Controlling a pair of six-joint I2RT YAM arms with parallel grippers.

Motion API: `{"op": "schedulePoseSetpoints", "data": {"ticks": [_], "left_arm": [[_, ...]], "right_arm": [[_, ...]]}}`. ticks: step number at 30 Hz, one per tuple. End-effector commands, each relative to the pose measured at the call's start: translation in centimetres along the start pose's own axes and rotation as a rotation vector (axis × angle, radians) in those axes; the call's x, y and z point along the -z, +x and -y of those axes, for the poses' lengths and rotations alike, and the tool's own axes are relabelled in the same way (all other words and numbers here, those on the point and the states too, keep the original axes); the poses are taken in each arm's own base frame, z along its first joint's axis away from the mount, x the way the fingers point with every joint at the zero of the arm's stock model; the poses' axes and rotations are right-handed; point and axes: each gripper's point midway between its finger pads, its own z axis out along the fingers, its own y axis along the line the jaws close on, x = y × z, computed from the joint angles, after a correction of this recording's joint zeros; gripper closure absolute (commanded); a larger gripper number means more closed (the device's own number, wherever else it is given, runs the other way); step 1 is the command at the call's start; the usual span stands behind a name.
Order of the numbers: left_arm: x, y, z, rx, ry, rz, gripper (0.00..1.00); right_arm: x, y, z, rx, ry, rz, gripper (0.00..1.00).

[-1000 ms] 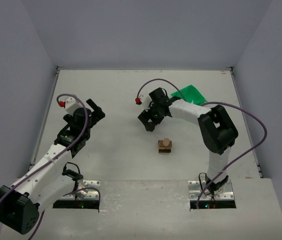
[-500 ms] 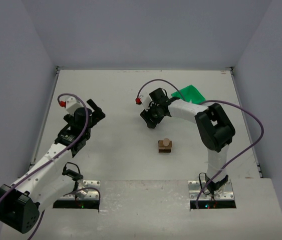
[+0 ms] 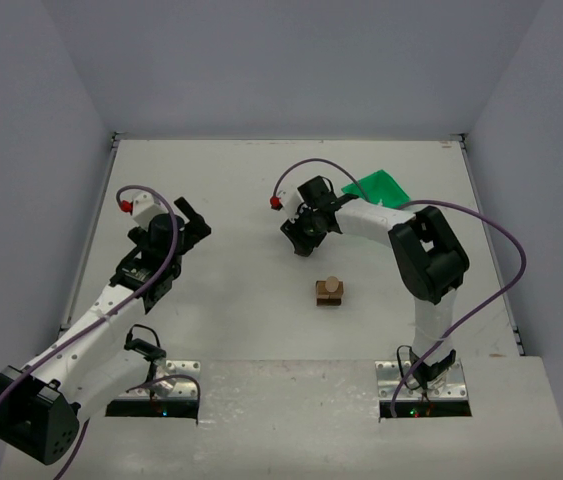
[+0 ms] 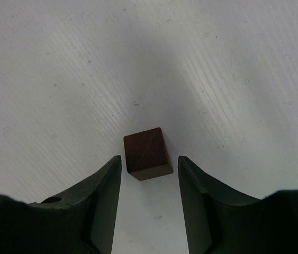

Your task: Build the wood block tower

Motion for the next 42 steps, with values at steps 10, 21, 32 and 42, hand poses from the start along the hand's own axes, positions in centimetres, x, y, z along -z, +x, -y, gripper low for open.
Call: {"op": "schedulePoseSetpoints", "data": {"ticks": [10,21,32,42], "left_arm": [[0.6,-2.7,1.3,0.051,0.043,0.072,0.00],[0.8,-3.0,1.1,0.063,0.040,0.087,0.00],[0.8,-2.8,1.3,0.062,0.052,0.080,0.00],[0.8,-2.8,1.6,0.060,0.068,0.077,0.00]], "right_arm": [[0.2,-1.0,0.4,0.017,0.011,0.038,0.56],[0.4,-0.7,-0.1,0.039,-0.007,0.052,0.55],[0.7,-1.4,0.0,0.044,0.001,0.089,0.55],[0.7,-1.6,0.4,0.034,0.021,0.088,0.52]]}}
